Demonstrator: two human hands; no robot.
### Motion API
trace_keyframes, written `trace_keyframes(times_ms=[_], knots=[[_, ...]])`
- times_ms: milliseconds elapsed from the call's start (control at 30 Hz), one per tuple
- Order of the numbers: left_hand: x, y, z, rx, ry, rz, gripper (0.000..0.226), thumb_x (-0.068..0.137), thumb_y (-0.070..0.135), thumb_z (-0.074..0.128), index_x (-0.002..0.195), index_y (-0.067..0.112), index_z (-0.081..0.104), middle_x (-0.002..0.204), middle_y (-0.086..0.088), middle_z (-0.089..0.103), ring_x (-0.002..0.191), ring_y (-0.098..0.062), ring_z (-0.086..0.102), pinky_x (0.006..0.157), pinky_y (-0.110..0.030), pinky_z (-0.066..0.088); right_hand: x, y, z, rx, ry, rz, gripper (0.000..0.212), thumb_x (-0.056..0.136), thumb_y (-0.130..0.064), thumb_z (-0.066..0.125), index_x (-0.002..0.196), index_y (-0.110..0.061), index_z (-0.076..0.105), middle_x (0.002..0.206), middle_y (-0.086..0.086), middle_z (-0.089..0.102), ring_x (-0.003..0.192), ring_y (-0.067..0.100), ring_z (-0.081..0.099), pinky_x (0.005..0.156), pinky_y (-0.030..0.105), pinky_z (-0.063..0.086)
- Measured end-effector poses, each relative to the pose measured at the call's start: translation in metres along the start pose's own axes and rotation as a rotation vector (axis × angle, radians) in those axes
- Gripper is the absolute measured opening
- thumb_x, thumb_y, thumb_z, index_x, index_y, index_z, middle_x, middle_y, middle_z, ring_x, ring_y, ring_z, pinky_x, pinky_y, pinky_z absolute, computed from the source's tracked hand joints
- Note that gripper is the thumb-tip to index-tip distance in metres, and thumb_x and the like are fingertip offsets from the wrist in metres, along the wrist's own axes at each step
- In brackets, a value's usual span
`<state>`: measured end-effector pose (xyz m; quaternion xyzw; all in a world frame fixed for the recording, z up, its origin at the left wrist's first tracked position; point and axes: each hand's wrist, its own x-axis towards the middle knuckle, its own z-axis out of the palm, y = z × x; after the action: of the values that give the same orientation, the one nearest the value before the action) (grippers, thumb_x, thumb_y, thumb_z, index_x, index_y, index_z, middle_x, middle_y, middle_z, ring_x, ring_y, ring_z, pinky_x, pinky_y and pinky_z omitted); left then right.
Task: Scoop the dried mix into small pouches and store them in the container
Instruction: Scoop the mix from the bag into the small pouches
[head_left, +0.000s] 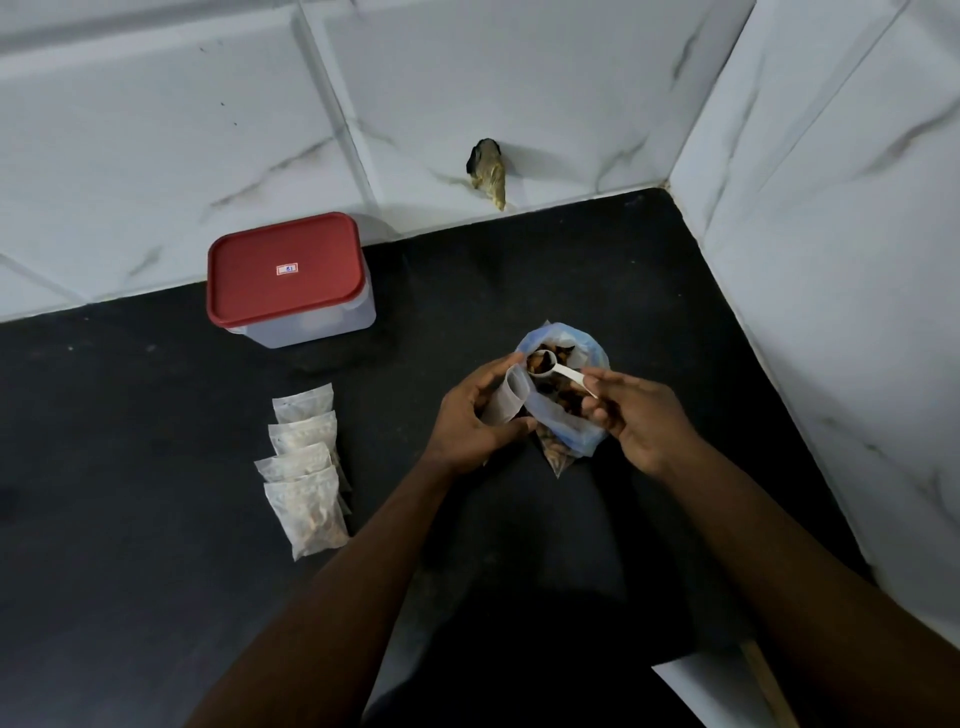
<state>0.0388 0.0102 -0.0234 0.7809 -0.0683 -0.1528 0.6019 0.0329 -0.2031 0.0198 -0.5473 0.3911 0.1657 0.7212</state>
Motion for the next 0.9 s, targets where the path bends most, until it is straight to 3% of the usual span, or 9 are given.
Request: trace_keyframes(times_ms=[133,367,600,733,900], knots=[[-0.002,0.003,-0.001,0.018,0.03,0.03,0.074,0.074,0.035,0.08,0.143,0.028,0.053,0.147,0.013,0.053,0.136,-0.007,0.052,0.109,-0.039,0.051,-0.004,0.002,-0.011,-0.027,-0.04,-0.015,0.02,0.096,-0.007,0.063,0.113,-0.012,0.074,0.098,0.006,0.072,0.065,0.006,0.064,0.056,0.018,0.051],[-0.005,-0.003,-0.005,0.047,0.089,-0.03,0.076,0.072,0.036,0.087,0.139,0.027,0.054,0.137,0.013,0.06,0.127,-0.005,0.057,0.106,-0.042,0.053,-0.008,0.001,-0.026,0.001,-0.123,-0.05,0.021,0.094,-0.008,0.066,0.113,-0.012,0.074,0.099,0.006,0.07,0.063,0.005,0.063,0.053,0.017,0.051],[-0.007,0.005,-0.003,0.071,0.127,-0.005,0.075,0.073,0.03,0.089,0.139,0.023,0.054,0.135,0.011,0.06,0.122,0.005,0.055,0.102,-0.021,0.049,-0.03,-0.007,-0.023,0.012,-0.221,-0.141,0.022,0.092,-0.007,0.068,0.112,-0.015,0.075,0.093,0.002,0.075,0.064,0.007,0.065,0.054,0.019,0.053],[-0.008,0.012,0.0,0.053,0.117,0.057,0.066,0.075,0.017,0.088,0.132,0.019,0.057,0.131,0.011,0.062,0.124,0.003,0.056,0.099,-0.01,0.045,-0.048,-0.006,-0.016,-0.121,-0.265,-0.243,0.023,0.092,-0.008,0.067,0.114,-0.011,0.073,0.093,0.004,0.078,0.068,0.012,0.068,0.06,0.023,0.056],[-0.009,0.014,0.002,0.036,0.106,0.067,0.059,0.076,0.012,0.088,0.126,0.021,0.059,0.124,0.008,0.064,0.118,-0.006,0.063,0.1,-0.028,0.053,-0.056,0.002,-0.008,-0.464,-0.157,-0.547,0.025,0.088,-0.012,0.075,0.113,-0.015,0.075,0.089,0.003,0.079,0.077,0.016,0.075,0.066,0.026,0.06]])
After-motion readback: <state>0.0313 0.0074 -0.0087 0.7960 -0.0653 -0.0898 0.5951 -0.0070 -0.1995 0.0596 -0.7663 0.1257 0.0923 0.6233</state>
